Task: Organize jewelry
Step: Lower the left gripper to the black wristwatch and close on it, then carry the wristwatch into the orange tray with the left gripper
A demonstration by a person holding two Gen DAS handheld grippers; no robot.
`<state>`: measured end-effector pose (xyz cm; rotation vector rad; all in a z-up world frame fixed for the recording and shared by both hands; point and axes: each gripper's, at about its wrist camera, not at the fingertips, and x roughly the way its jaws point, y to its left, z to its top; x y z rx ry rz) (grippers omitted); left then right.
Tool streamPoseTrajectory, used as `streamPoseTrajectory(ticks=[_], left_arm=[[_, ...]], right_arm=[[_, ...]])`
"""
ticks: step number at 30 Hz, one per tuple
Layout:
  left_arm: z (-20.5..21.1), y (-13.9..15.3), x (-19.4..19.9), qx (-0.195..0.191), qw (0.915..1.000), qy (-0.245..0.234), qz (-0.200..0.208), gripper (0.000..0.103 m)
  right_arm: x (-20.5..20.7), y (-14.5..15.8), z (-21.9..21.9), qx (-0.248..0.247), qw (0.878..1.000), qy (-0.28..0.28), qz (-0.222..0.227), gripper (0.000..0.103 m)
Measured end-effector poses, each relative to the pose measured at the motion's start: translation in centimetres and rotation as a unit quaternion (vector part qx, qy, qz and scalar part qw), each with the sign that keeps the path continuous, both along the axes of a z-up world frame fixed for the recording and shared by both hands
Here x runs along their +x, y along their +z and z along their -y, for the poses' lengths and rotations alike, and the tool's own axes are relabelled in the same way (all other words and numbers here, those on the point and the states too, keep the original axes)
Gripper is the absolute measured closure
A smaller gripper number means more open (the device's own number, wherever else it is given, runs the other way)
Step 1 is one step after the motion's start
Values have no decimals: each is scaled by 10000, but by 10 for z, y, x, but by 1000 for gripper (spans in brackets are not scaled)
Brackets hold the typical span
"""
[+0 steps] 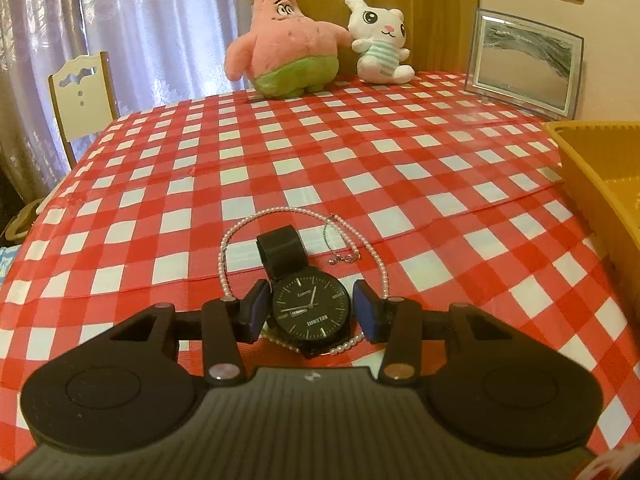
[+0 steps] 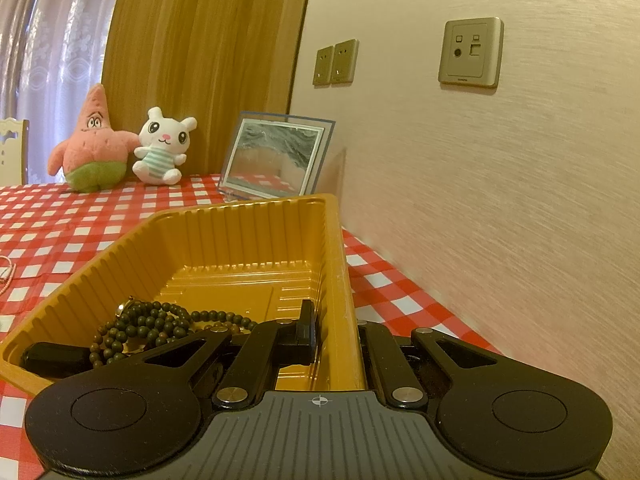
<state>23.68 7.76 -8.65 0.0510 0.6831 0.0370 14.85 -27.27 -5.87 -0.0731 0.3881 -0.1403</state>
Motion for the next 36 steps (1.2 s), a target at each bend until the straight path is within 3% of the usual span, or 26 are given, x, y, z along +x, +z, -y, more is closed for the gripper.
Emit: streamPoseTrajectory(ticks=[14, 36], left_arm=[[-3, 7, 0, -60, 10000, -52, 34, 64], [-7, 78, -28, -389, 9968, -432, 553, 64]], right_arm=[[0, 0, 0, -5, 10000, 5, 2, 98], [1, 2, -2, -18, 10000, 25, 19, 98]])
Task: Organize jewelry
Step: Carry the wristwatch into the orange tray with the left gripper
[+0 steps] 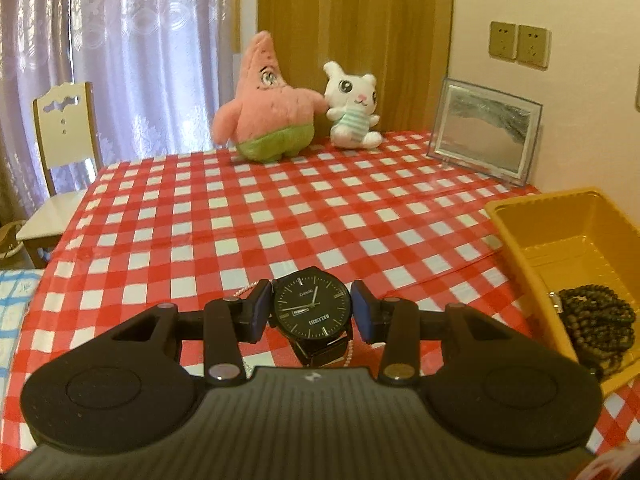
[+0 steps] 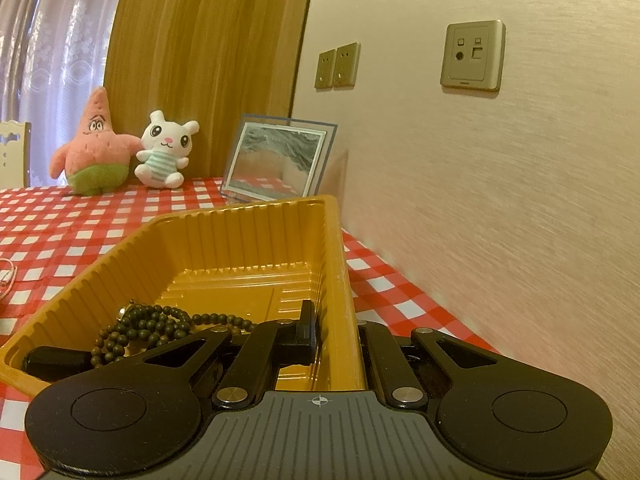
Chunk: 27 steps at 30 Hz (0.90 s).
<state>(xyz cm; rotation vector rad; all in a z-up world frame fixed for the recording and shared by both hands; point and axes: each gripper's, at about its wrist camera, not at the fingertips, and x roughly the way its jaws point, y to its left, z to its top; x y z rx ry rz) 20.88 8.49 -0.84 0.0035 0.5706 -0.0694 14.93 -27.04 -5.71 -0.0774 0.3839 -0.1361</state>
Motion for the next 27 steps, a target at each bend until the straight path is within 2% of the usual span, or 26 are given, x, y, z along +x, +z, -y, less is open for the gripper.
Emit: streamPoseTrajectory(ticks=[7, 15, 27], left_arm=[[5, 19, -8, -102, 9997, -209, 84, 64], [32, 37, -13, -177, 9975, -646, 229, 64], [96, 51, -7, -505, 9865, -1506, 391, 64]], right_arm=[[0, 0, 0, 3, 10000, -2, 1, 98], [-3, 3, -4, -14, 10000, 25, 32, 98], [-5, 5, -7, -3, 10000, 51, 61, 98]])
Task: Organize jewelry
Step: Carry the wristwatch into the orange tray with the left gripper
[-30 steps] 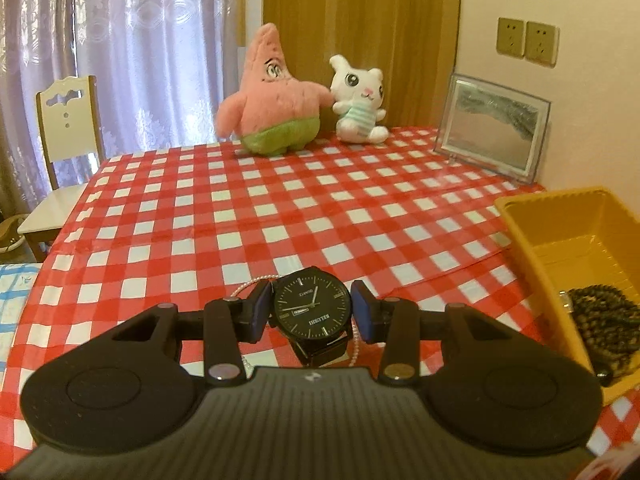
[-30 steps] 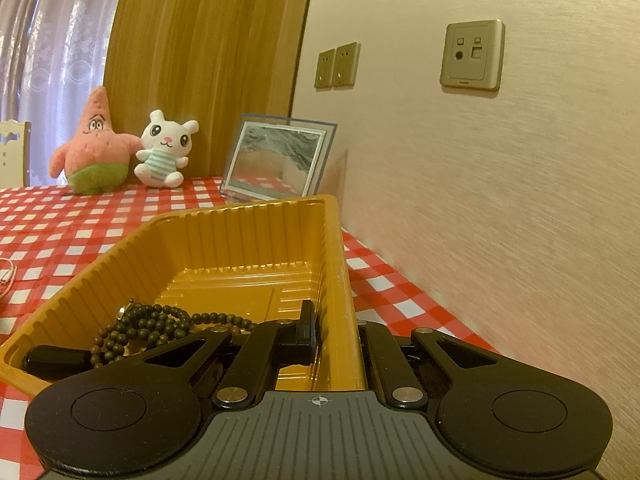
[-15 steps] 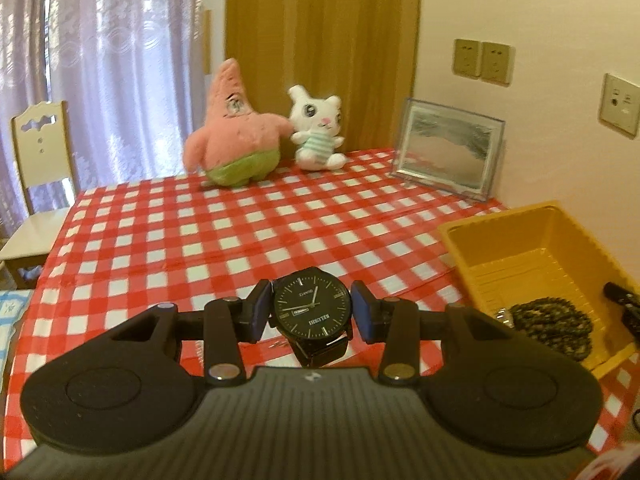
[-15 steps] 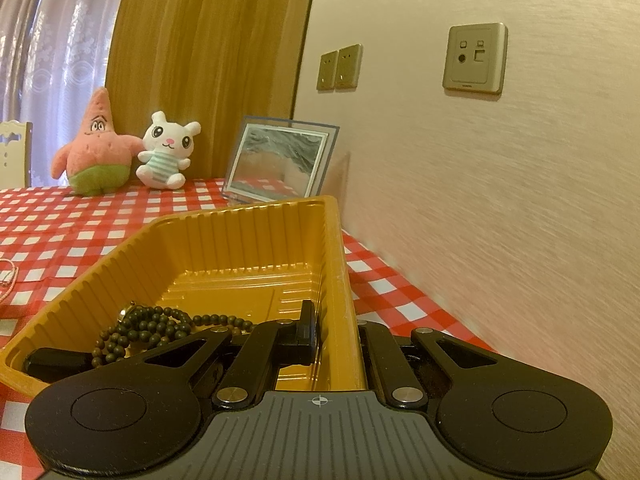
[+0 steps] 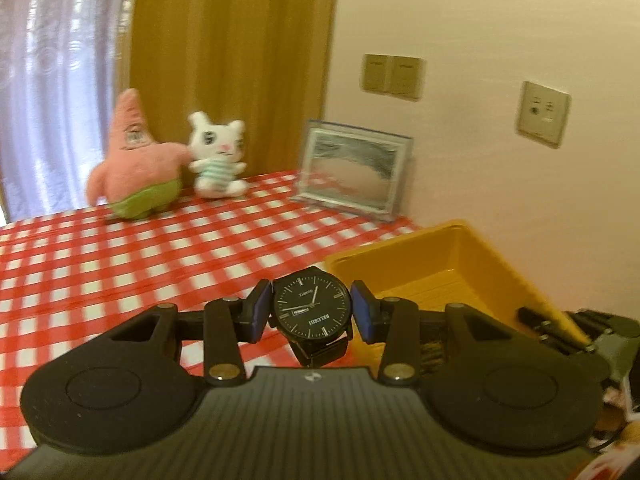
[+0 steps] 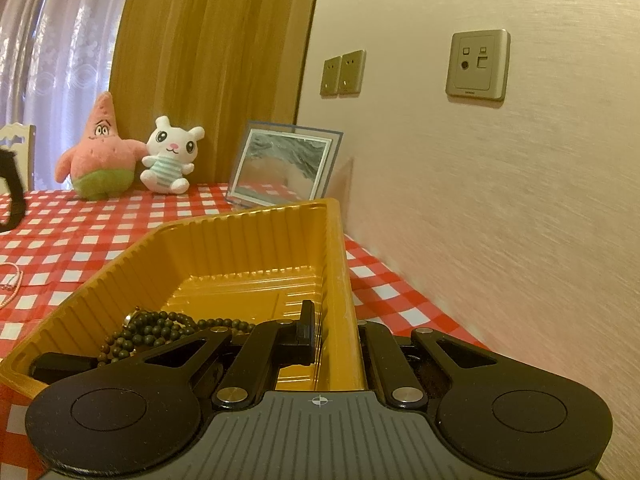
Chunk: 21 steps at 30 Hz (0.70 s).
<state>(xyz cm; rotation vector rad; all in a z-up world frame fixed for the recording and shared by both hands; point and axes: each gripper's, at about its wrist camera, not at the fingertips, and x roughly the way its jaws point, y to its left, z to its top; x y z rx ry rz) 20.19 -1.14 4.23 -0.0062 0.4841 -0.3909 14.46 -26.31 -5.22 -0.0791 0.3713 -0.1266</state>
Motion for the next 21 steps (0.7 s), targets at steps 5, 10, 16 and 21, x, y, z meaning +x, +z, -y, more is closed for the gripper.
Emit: streamPoseTrajectory(ticks=[5, 10, 16, 21], left_arm=[[35, -7, 6, -227, 9986, -464, -114, 64], [69, -23, 21, -476, 9948, -793, -422, 64], [101, -44, 39, -739, 9887, -1060, -757, 64], [113, -68, 42, -770, 9801, -1336, -1247, 64]], right_arm=[[0, 0, 0, 3, 10000, -3, -3, 98], [-1, 0, -1, 6, 10000, 6, 0, 98], [-1, 0, -2, 19, 10000, 4, -6, 98], [-1, 0, -1, 41, 10000, 7, -13, 97]])
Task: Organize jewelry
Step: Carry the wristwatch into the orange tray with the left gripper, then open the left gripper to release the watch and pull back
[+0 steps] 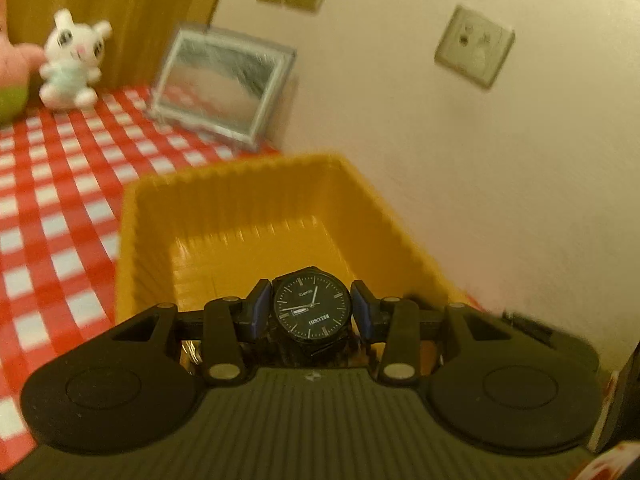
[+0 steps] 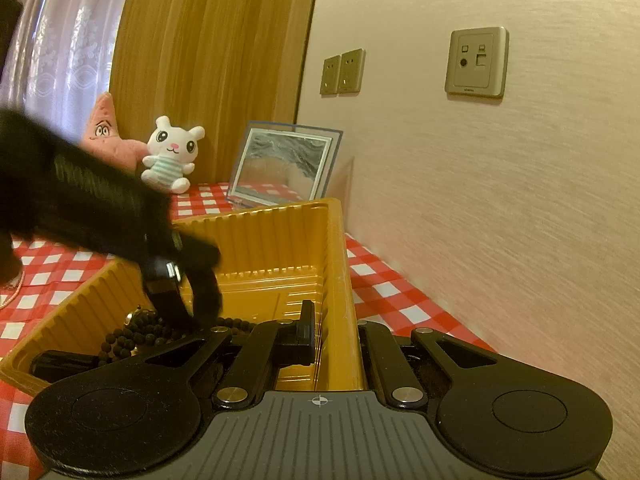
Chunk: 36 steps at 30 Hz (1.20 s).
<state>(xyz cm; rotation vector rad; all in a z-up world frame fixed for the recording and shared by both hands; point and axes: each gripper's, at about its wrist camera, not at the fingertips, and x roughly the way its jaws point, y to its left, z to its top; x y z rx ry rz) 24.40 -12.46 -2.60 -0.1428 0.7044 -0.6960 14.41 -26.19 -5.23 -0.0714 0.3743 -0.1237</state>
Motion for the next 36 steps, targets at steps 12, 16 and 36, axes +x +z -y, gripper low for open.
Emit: streamPoseTrajectory(ticks=[12, 16, 36], left_arm=[[2, -18, -10, 223, 9993, -147, -249, 61], [-3, -12, -20, 201, 9997, -62, -126, 53], [-147, 15, -59, 801, 9802, 1722, 552, 53]], right_arm=[[3, 0, 3, 44, 10000, -14, -29, 97], [4, 0, 4, 45, 10000, -14, -32, 97], [3, 0, 4, 45, 10000, -25, -37, 98]])
